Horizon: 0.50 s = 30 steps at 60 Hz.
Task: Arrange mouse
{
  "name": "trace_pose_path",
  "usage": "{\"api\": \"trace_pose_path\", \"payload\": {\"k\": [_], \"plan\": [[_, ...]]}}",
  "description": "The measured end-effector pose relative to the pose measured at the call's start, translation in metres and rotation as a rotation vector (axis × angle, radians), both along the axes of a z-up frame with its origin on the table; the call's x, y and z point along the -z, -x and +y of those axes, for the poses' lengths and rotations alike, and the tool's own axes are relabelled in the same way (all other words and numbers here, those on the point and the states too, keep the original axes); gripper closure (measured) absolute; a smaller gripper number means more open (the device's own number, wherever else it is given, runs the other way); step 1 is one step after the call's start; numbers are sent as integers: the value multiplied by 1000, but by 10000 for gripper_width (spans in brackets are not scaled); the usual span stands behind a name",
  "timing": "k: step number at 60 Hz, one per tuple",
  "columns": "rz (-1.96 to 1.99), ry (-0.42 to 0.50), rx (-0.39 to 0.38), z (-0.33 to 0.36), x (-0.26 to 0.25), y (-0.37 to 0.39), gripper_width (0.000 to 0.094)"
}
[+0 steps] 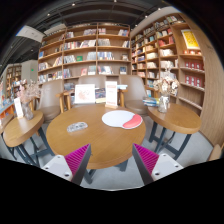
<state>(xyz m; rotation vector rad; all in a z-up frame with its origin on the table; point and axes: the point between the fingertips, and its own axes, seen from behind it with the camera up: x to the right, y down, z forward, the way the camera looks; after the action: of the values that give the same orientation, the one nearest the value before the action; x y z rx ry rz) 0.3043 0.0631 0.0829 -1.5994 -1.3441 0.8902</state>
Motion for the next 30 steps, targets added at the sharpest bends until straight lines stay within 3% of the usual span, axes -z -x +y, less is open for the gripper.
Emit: {"api": "trace_pose_path", "payload": {"k": [30], "plan": [[-11, 41, -176, -154, 16, 69, 84]]}}
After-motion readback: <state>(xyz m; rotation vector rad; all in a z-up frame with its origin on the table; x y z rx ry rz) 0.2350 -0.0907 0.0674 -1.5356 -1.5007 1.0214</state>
